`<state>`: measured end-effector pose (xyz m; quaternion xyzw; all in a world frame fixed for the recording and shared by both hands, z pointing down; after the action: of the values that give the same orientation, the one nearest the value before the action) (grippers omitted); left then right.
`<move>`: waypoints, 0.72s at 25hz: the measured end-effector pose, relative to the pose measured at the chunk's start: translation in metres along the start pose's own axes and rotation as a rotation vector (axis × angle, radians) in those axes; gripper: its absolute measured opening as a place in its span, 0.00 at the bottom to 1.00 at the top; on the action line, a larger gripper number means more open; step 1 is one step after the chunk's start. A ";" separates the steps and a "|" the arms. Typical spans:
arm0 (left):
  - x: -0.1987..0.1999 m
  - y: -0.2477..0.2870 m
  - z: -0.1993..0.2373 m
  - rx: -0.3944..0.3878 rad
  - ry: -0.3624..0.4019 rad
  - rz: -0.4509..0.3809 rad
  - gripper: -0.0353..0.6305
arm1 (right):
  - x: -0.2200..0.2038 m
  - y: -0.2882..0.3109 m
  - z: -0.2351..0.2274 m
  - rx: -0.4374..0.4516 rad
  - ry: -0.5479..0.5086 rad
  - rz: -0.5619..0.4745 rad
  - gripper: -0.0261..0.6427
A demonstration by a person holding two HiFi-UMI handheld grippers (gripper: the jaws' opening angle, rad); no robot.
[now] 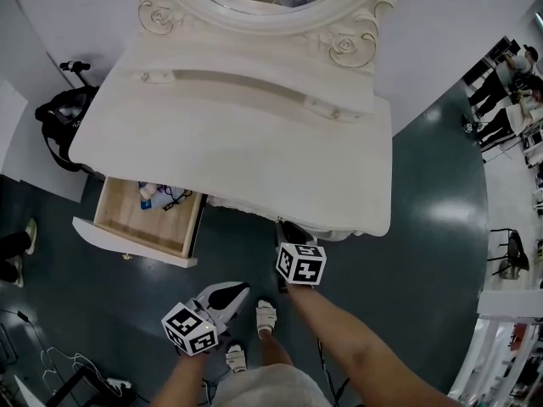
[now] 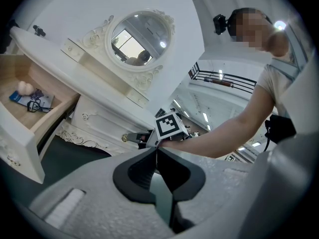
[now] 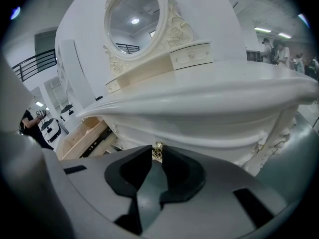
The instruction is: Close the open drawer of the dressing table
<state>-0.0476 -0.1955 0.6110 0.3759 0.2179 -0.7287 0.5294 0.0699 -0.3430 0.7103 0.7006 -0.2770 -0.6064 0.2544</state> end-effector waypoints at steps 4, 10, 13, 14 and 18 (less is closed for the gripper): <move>0.001 -0.001 -0.001 0.004 0.003 0.002 0.07 | 0.002 -0.002 0.000 0.008 -0.001 0.005 0.14; 0.002 -0.001 -0.005 0.005 0.007 0.001 0.07 | 0.005 -0.009 0.002 0.026 -0.015 -0.003 0.14; 0.002 0.000 -0.007 0.002 0.011 0.000 0.07 | 0.002 -0.014 0.004 0.037 -0.021 -0.002 0.14; 0.002 0.000 -0.008 0.002 0.011 0.000 0.07 | 0.002 -0.015 0.004 0.040 -0.024 -0.002 0.14; 0.003 -0.002 -0.011 0.003 0.012 0.002 0.07 | -0.001 -0.023 0.007 0.051 -0.036 -0.003 0.14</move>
<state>-0.0462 -0.1886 0.6014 0.3814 0.2198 -0.7262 0.5280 0.0643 -0.3266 0.6942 0.6960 -0.2959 -0.6122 0.2307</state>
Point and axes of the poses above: the fingertips, and each gripper's own axes: y forward along the fingers, z to its left, x out of its top, the point moved 2 cm from there along -y, backward along the fingers, and after that the axes turned 14 degrees about -x, right-handed, at the moved point
